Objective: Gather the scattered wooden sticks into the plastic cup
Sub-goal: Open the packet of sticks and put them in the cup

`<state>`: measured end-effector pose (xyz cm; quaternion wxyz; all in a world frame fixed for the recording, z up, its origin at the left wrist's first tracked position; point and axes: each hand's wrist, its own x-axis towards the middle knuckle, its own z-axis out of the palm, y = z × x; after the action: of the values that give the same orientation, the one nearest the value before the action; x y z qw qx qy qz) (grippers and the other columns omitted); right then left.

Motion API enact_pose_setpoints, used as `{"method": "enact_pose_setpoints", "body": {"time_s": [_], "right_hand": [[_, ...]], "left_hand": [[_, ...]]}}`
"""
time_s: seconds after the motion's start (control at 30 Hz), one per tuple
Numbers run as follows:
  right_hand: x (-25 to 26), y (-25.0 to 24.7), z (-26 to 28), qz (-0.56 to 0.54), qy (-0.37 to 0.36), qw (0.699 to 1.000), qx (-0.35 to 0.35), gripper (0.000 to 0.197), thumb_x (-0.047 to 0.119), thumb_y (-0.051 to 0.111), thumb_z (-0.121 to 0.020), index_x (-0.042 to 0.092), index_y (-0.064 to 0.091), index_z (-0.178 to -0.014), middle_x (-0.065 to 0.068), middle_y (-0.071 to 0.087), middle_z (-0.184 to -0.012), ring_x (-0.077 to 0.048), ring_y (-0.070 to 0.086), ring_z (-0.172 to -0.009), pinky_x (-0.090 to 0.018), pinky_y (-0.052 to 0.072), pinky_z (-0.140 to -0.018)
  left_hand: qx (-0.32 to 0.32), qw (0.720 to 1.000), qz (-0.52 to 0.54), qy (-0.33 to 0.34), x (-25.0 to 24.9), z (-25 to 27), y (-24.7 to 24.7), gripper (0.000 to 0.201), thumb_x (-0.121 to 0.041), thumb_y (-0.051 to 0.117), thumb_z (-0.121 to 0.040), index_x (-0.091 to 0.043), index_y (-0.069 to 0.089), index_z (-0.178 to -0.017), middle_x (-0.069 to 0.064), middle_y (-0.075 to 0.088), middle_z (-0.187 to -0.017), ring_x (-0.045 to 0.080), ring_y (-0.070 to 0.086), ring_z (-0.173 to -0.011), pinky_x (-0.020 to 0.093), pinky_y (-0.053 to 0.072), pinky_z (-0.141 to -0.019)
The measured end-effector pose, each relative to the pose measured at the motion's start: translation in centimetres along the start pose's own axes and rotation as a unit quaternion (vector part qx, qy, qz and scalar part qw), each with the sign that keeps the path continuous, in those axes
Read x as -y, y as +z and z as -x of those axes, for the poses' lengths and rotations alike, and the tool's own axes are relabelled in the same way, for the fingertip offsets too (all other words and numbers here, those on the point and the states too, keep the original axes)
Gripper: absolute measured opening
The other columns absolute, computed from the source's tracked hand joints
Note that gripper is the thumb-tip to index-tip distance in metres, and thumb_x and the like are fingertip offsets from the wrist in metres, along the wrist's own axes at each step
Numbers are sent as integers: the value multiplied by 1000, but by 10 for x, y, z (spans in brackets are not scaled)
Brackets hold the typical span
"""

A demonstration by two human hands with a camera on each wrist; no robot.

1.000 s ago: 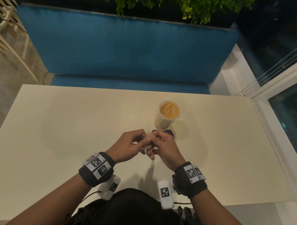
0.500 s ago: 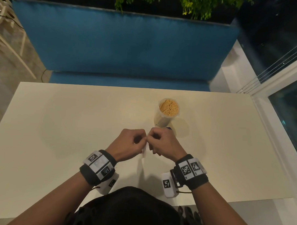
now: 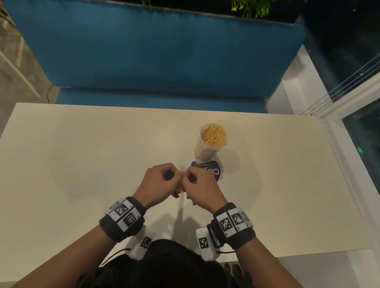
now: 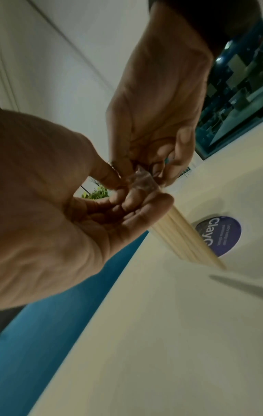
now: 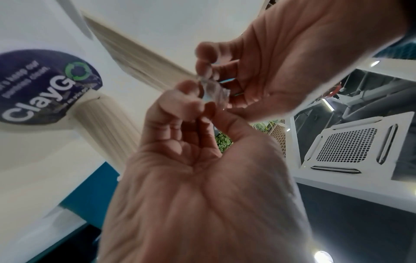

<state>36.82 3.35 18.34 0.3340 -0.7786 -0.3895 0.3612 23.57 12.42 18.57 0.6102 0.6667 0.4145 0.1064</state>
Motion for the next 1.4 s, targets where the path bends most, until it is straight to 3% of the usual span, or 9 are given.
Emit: {"method": "enact_pose_setpoints", "body": {"time_s": [0.3,0.43,0.57,0.73,0.93,1.07,1.23,1.3,1.4], "right_hand": [[-15,-7,-4,68,7,995,-71,24,18,65,-86,10,54,-66,2,53,-60,-8,44,-55,-17,38,-53],[-4,-5,-5,43,-20,994,-100,24,19,61,-96,13,56,-74,7,53,-65,-5,51,-60,-16,42,-55],[4,-9,-8,61,-121,987,-90,21,17,61,-97,13,58,-76,8,58,-66,-4,55,-67,-17,44,-60],[6,1,-7,185,-221,958,-5,17,22,55,-99,13,58,-84,-1,61,-78,-16,54,-73,-36,49,-67],[-13,20,-5,181,-246,952,-29,16,21,54,-101,10,66,-103,-2,65,-92,-18,55,-85,-35,50,-75],[-6,29,-10,-156,3,986,-65,16,20,60,-101,5,66,-103,-5,72,-92,-20,71,-81,-38,61,-75],[23,21,-16,-722,227,650,63,48,26,41,-109,-12,54,-135,-27,69,-109,-40,73,-91,-47,61,-83],[30,13,-21,-768,227,594,77,47,28,39,-110,-8,63,-127,-26,71,-114,-36,75,-92,-40,60,-84],[39,11,-26,-751,237,613,64,37,23,43,-108,-2,68,-118,-19,74,-103,-26,75,-82,-32,62,-73]], "left_hand": [[17,984,-175,-29,-1,-4,-21,27,-24,68,-86,-3,65,-68,8,72,-61,17,72,-54,33,59,-59],[85,981,110,-135,6,-11,-22,31,-26,63,-94,1,62,-79,17,69,-79,34,72,-77,63,58,-84],[98,811,444,-367,34,-24,-23,75,-57,69,-87,6,50,-123,30,60,-123,50,65,-110,65,50,-99],[162,677,620,-363,40,-41,-17,64,-45,52,-100,12,54,-128,33,62,-126,48,67,-108,59,57,-89],[-62,745,562,-353,38,-67,-14,22,-15,36,-106,-4,53,-97,12,52,-82,22,51,-72,36,54,-72],[-211,852,451,-163,2,-69,-10,17,-17,40,-106,-10,55,-101,4,49,-76,17,47,-60,31,45,-58],[-178,929,289,147,-59,-39,-3,17,-32,49,-103,-19,53,-113,6,51,-80,18,49,-68,29,47,-61],[-179,936,226,201,-68,-30,3,23,-29,57,-100,-8,52,-110,14,54,-80,23,52,-68,31,50,-64],[-237,929,203,201,-73,-28,9,31,-22,68,-95,5,57,-87,22,59,-72,24,57,-61,32,50,-65]]}}
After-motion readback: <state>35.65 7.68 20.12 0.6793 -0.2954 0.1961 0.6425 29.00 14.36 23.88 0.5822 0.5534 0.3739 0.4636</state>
